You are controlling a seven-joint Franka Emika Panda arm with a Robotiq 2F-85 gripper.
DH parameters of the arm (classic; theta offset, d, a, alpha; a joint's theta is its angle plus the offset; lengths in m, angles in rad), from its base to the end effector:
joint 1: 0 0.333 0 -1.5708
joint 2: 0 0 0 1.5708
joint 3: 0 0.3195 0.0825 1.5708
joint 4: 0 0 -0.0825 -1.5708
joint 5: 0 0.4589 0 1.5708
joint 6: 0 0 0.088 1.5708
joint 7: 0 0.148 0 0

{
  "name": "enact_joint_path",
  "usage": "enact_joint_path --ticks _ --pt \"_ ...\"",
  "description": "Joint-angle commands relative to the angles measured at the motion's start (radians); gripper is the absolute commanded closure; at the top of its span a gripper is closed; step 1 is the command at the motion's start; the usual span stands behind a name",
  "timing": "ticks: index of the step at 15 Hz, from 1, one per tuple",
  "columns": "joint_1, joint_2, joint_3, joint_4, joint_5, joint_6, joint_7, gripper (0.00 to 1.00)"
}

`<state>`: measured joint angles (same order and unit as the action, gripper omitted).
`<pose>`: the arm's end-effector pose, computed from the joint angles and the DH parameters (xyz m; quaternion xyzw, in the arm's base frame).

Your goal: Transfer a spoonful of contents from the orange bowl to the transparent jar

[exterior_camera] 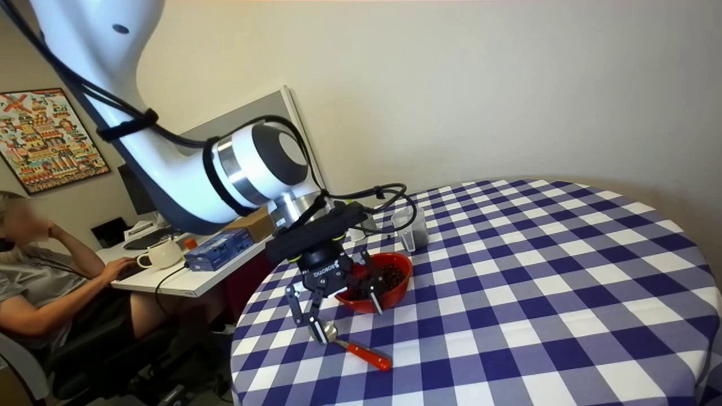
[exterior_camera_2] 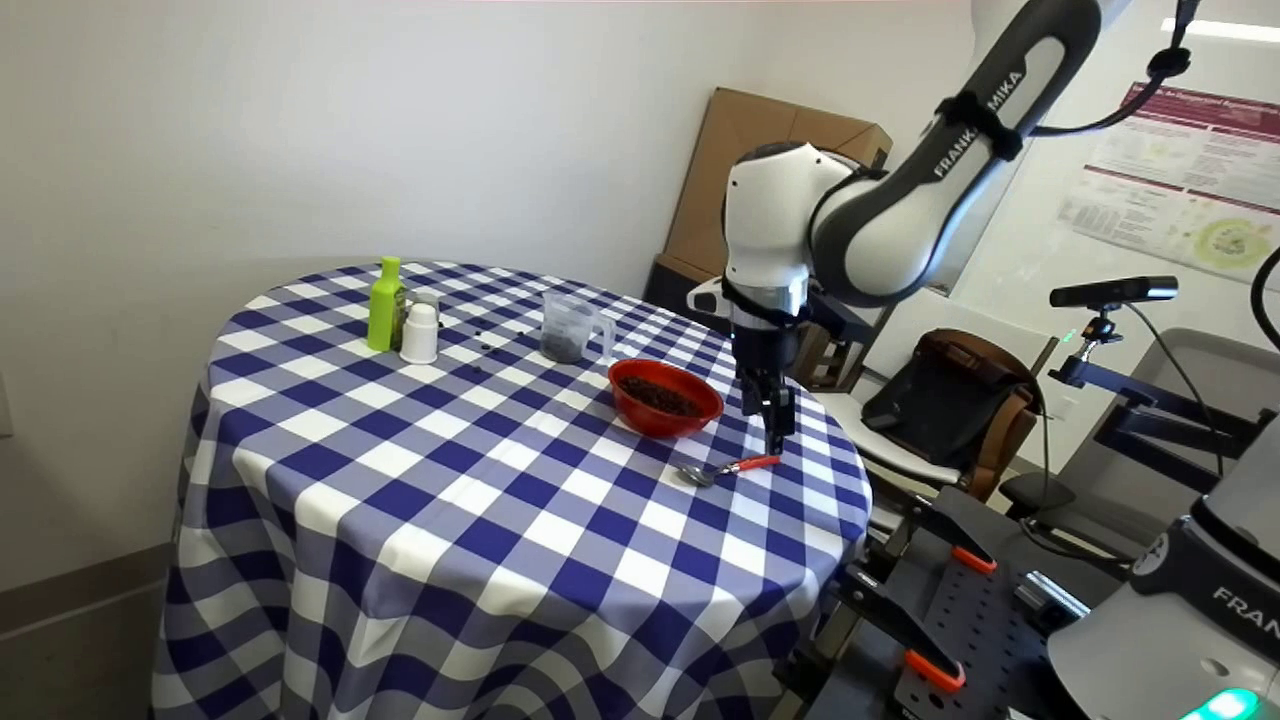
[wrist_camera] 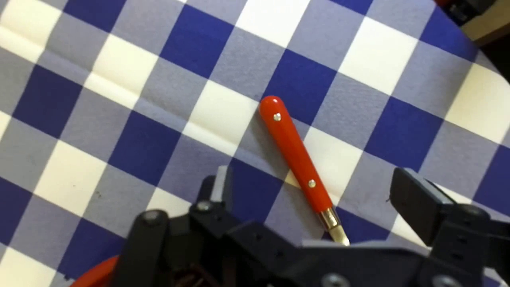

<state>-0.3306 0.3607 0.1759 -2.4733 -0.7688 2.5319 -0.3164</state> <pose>0.4479 -0.0646 0.0264 0.8934 0.4083 -0.1561 0.1042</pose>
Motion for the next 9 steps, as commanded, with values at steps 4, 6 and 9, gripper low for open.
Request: enact_joint_path --ticks 4,6,9 --pt "0.003 -0.104 0.055 0.284 0.515 -0.353 -0.087 0.0" --pt "0.062 -0.108 -0.001 0.403 0.584 -0.435 -0.018 0.0" --pt "0.144 -0.101 -0.084 0.529 0.635 -0.492 0.099 0.0"
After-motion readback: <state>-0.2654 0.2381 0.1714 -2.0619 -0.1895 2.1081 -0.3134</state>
